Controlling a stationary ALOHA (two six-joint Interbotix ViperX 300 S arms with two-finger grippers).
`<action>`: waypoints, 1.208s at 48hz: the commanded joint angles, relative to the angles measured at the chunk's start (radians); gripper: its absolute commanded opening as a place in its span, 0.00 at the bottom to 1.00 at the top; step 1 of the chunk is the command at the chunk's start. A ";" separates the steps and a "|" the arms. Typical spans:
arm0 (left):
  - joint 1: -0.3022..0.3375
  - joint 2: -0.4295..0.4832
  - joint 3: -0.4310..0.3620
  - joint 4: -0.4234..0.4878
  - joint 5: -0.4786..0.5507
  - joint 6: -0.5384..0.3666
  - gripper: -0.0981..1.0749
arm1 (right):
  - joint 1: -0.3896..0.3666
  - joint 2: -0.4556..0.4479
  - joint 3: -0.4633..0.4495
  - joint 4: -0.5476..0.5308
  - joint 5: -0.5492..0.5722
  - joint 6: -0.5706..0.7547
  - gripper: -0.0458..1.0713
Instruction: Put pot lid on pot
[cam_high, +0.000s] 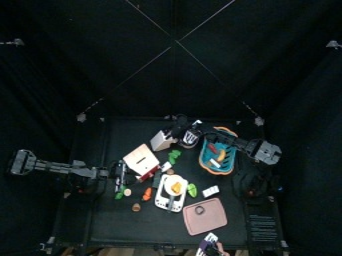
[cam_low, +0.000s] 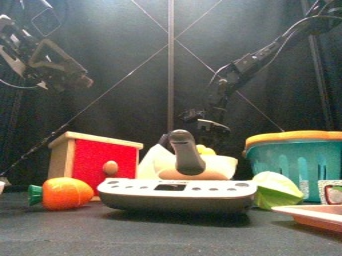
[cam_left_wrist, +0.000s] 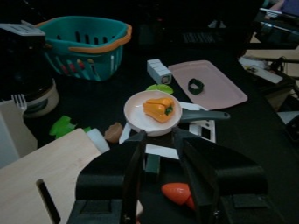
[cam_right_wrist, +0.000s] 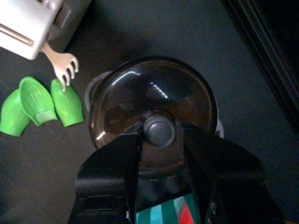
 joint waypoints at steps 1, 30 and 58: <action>0.002 0.002 -0.011 0.000 -0.003 0.000 0.71 | 0.002 -0.043 -0.026 -0.005 0.000 0.000 0.61; 0.002 0.002 -0.011 0.000 -0.002 0.000 0.71 | 0.000 -0.025 -0.015 -0.026 0.003 0.000 0.61; 0.002 0.002 -0.011 -0.002 0.003 0.000 0.71 | -0.002 -0.021 0.011 -0.026 -0.014 0.000 0.61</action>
